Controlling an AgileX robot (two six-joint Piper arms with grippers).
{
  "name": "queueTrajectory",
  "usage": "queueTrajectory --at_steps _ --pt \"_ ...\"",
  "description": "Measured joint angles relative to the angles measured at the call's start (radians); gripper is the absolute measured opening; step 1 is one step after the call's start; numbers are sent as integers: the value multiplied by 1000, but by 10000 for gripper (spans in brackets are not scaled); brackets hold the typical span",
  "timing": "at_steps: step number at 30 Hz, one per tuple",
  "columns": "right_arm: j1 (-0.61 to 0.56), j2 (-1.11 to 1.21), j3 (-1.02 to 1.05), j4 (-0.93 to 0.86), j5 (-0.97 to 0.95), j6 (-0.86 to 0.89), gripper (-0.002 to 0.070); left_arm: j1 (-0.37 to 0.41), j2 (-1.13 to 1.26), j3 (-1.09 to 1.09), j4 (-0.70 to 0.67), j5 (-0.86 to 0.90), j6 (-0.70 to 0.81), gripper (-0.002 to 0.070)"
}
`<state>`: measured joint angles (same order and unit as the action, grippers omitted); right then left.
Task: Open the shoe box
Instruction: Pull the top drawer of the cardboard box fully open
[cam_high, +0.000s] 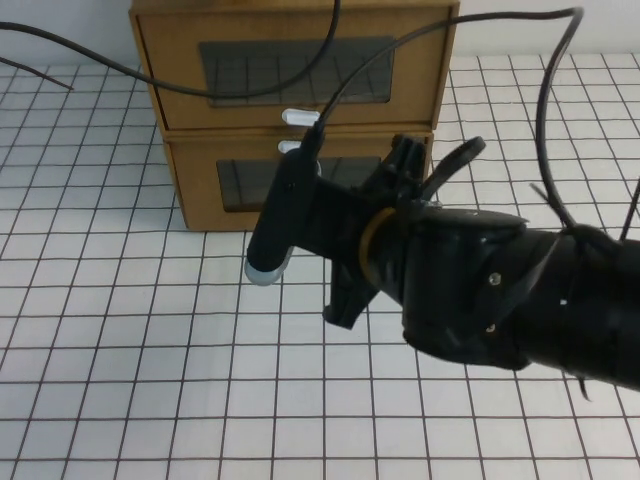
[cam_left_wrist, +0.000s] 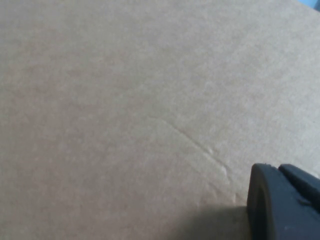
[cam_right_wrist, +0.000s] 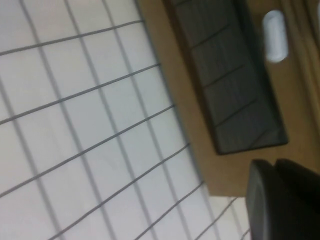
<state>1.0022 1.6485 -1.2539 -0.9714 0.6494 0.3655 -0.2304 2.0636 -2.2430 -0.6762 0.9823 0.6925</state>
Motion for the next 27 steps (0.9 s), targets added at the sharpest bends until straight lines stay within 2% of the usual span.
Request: queueTrajectory --at_steps 4,9,12,27 --pt "2 43 0 -276 -20 153 62 0 0 -2 2 0 0 -2" --pt "2 86 0 -576 -29 378 247 0 0 -2 3 0 0 -2" --pt "2 124 -12 -652 -26 436 326 0 0 -2 3 2 -2 -2" --pt "-34 299 -166 -675 52 457 342 0 0 -2 3 2 -2 -2"
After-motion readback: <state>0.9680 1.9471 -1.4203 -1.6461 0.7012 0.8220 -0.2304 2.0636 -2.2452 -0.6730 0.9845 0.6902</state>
